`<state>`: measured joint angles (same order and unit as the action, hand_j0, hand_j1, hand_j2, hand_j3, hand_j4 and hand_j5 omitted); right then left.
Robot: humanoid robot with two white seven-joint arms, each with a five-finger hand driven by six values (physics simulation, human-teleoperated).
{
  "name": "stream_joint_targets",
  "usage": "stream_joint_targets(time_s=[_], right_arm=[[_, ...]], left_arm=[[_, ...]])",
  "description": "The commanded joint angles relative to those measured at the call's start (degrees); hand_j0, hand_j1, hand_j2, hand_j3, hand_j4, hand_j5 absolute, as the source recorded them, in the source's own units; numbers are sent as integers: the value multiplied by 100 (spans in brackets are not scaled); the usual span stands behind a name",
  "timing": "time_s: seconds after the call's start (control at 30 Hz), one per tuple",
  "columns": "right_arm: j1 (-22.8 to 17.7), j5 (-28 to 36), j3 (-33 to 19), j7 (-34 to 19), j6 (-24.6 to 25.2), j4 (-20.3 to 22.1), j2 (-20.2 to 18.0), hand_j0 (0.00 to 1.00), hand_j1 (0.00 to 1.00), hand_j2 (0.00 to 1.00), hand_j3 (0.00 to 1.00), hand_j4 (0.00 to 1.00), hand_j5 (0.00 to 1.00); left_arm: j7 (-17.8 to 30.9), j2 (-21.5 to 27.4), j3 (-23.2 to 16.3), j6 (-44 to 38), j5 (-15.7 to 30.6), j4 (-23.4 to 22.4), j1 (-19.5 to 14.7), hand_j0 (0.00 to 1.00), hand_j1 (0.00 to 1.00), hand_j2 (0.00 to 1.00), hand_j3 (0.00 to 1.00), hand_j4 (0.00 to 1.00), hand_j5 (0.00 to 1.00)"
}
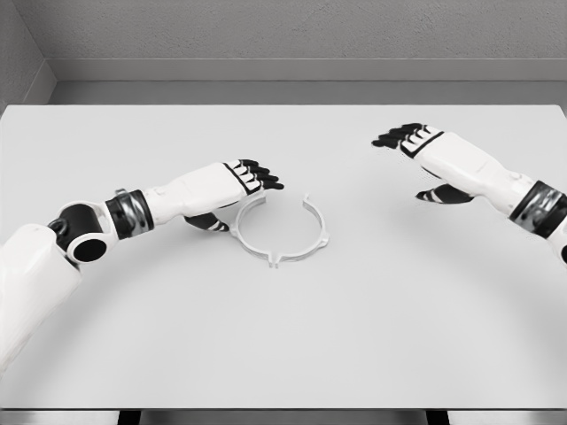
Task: Assemble PVC drainage pipe clamps
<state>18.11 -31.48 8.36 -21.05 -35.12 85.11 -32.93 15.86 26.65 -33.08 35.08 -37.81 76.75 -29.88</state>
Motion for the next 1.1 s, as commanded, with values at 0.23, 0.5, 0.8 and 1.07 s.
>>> stream_joint_targets(time_s=[0.23, 0.5, 0.8, 1.07], right_arm=[[-53, 81, -1073, -66, 12, -171, -90, 100, 100, 100, 100, 100, 100], [-202, 160, -1293, -4, 12, -153, 15, 100, 100, 100, 100, 100, 100], [-501, 810, -1293, -57, 12, 5, 24, 100, 100, 100, 100, 100, 100], [-475, 828, -1293, -57, 12, -56, 41, 100, 100, 100, 100, 100, 100]], left_arm=[[32, -64, -5, -8, 37, -11, 9, 100, 100, 100, 100, 100, 100], [111, -143, -5, -8, 37, 7, 9, 100, 100, 100, 100, 100, 100], [225, -248, -5, -8, 37, 16, 0, 100, 100, 100, 100, 100, 100], [269, -362, -5, -8, -51, 16, 9, 100, 100, 100, 100, 100, 100]])
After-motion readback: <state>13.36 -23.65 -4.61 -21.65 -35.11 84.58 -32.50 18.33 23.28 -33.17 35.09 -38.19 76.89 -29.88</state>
